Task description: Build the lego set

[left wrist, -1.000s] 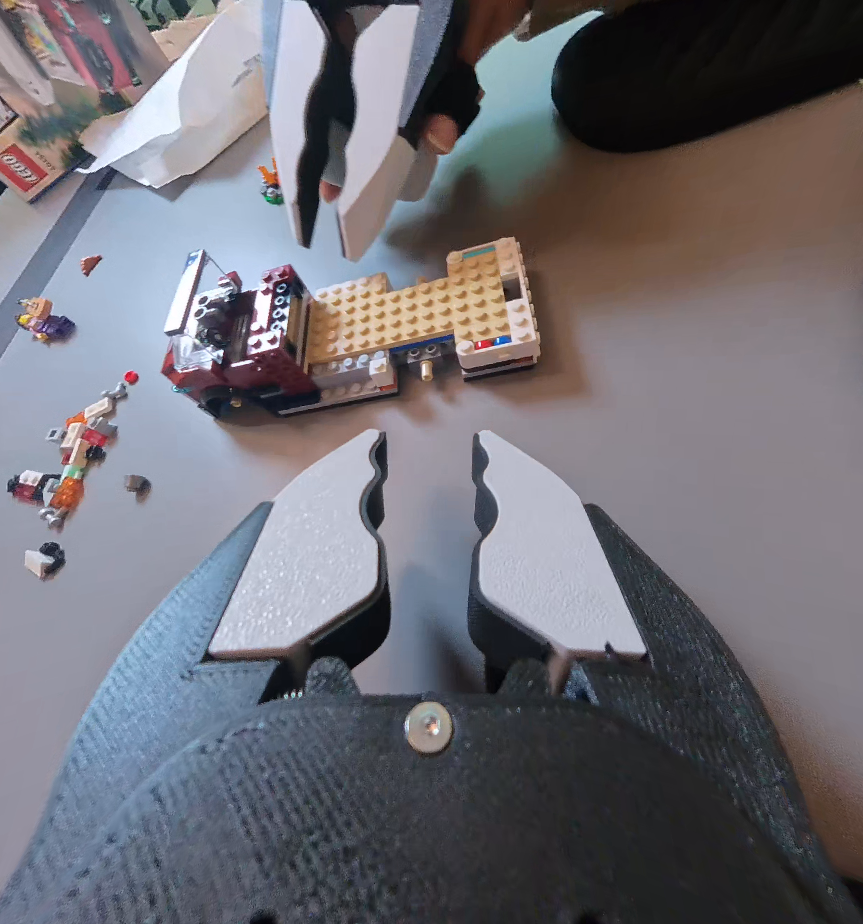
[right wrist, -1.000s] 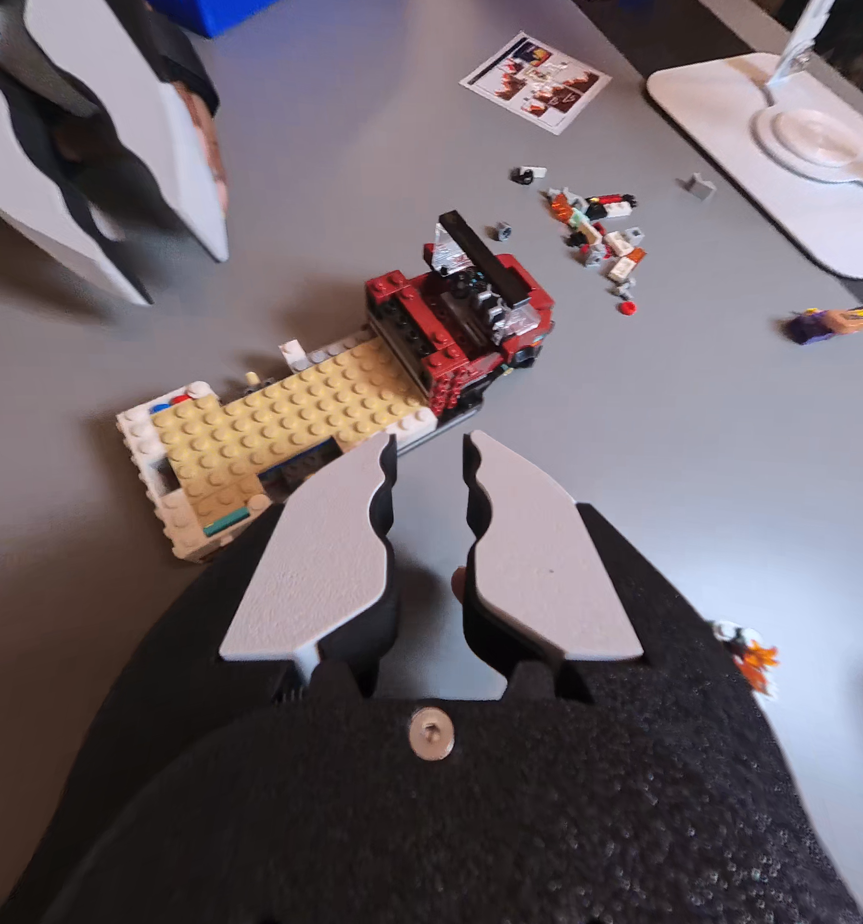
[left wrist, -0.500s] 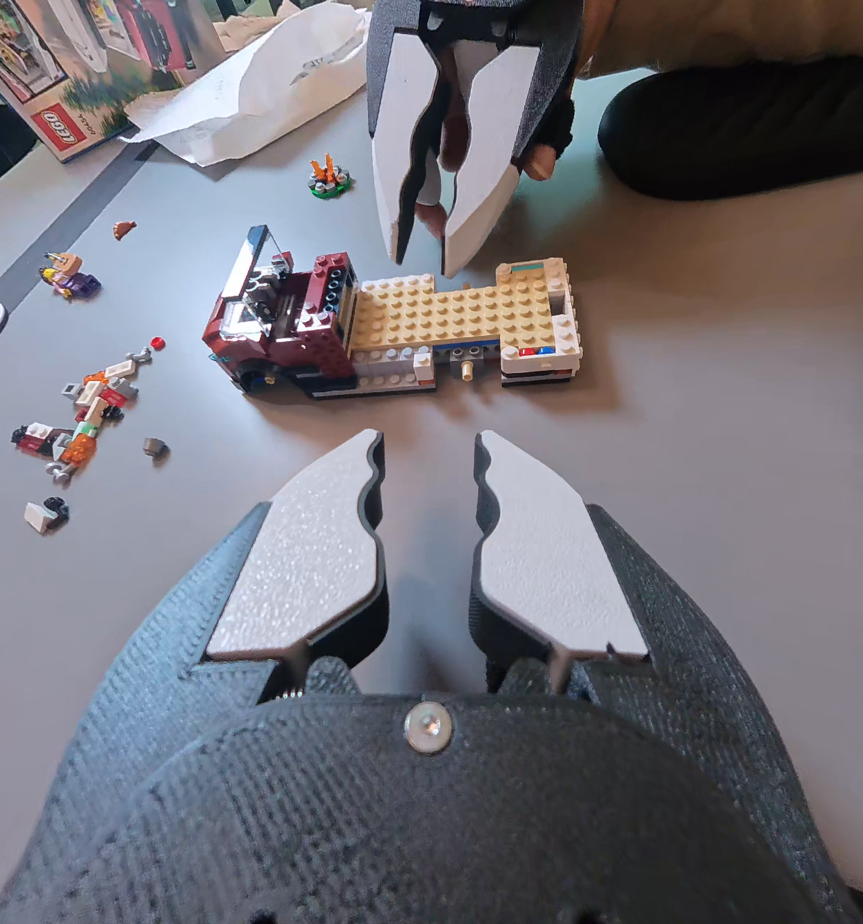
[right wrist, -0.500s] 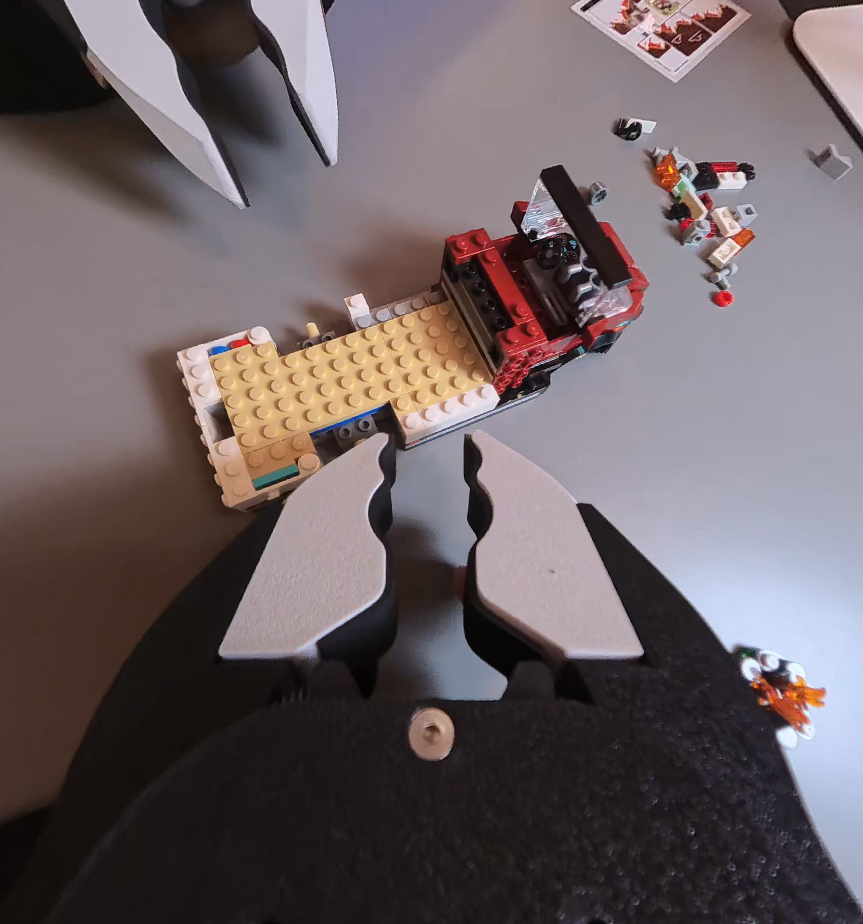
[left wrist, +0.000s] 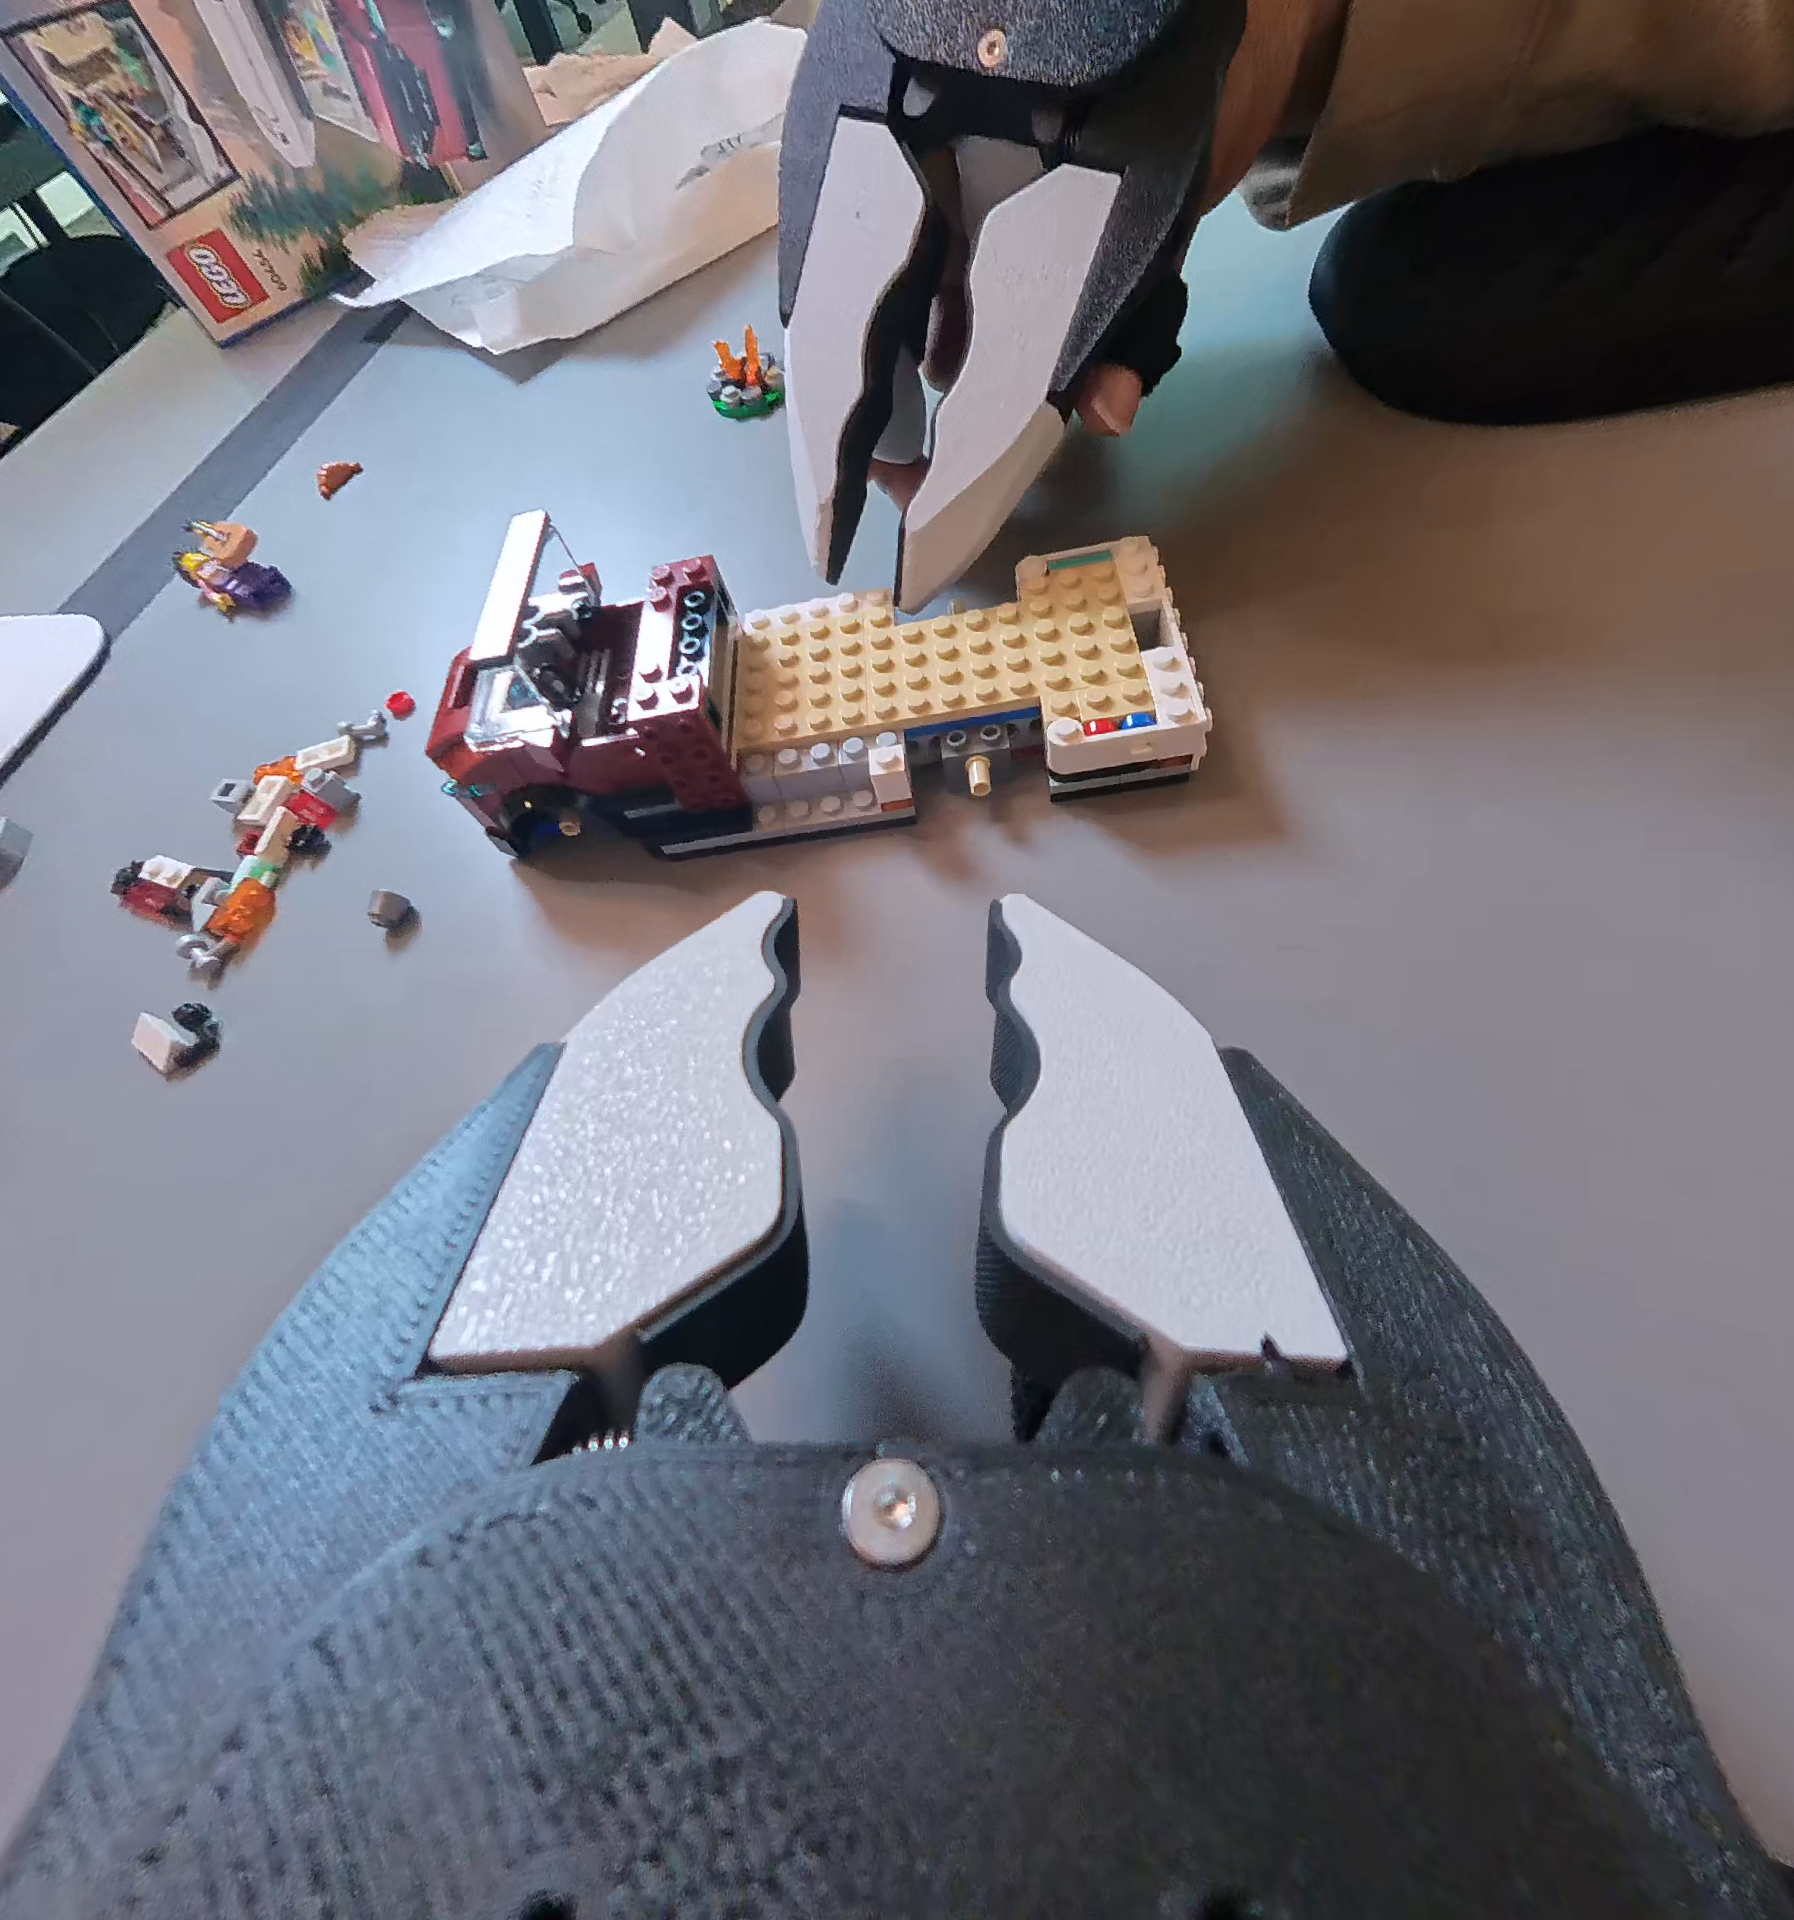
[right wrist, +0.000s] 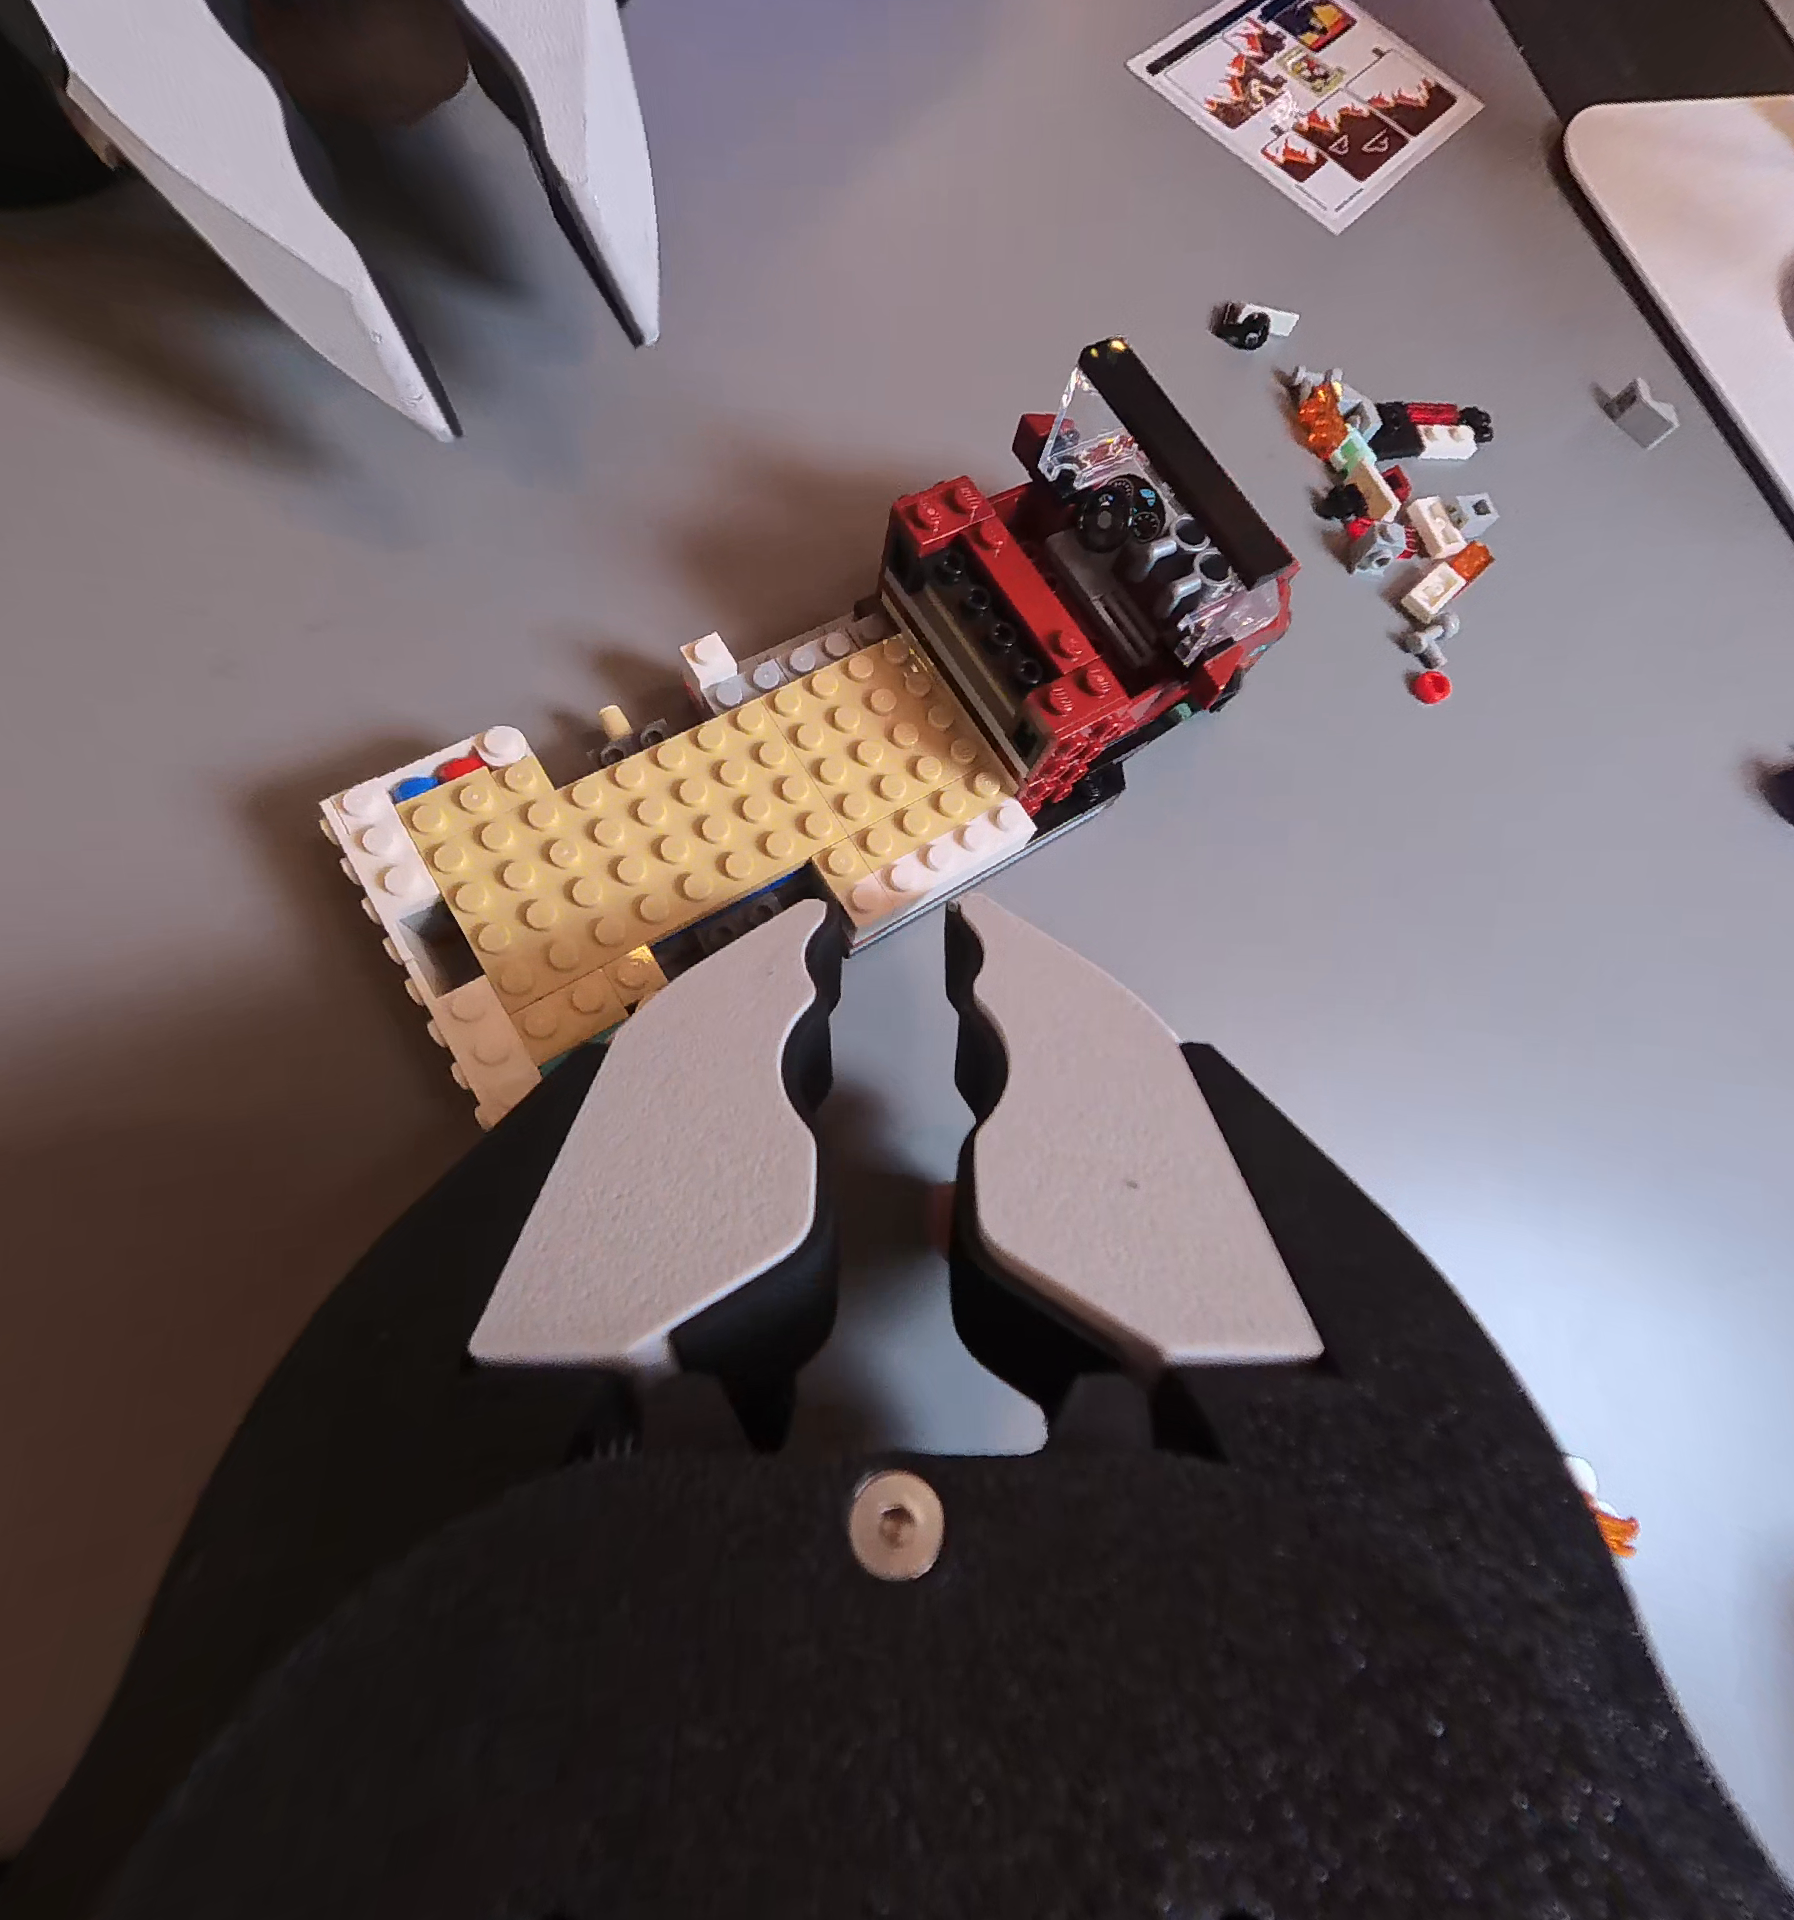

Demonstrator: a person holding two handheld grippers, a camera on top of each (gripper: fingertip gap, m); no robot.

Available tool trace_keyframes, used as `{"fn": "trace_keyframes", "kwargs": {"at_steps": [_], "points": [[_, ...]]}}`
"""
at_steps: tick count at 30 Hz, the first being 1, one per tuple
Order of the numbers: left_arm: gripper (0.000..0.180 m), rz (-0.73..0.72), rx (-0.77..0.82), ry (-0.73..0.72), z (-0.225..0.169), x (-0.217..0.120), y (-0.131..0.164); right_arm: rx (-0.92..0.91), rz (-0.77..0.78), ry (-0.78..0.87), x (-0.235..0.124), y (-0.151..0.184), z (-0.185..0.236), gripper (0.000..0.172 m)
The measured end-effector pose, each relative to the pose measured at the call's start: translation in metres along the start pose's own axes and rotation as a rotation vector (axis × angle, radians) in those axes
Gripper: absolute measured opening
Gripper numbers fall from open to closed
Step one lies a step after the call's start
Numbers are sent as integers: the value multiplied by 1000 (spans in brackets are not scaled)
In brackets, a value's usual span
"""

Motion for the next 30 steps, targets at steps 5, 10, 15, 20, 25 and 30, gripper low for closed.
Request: {"fn": "trace_keyframes", "kwargs": {"at_steps": [5,10,15,20,25,30], "points": [[30,-100,-41,-82,15,-8,-12,5,-78,30,-13,-14,-8,20],[28,-208,-114,-198,35,-21,-24,-23,-281,282,-35,-57,-56,26],[27,-265,-130,-289,48,-31,-29,85,-482,520,-47,-101,-141,27],[26,-274,-125,-349,56,-38,-27,224,-553,682,-33,-119,-239,29],[26,-276,-136,-387,62,-40,-25,368,-567,776,-7,-126,-305,33],[24,-269,-147,-385,65,-39,-21,425,-599,827,10,-129,-324,14]]}}
Point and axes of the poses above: each gripper's, where its closed fingertips meet, x out along the fingers, y out of its underside, z = x × y across the jaws, the point moved 4 cm from there along -x, back along the fingers, and after that the axes turned 11 degrees about -z, right-handed, at the moved point
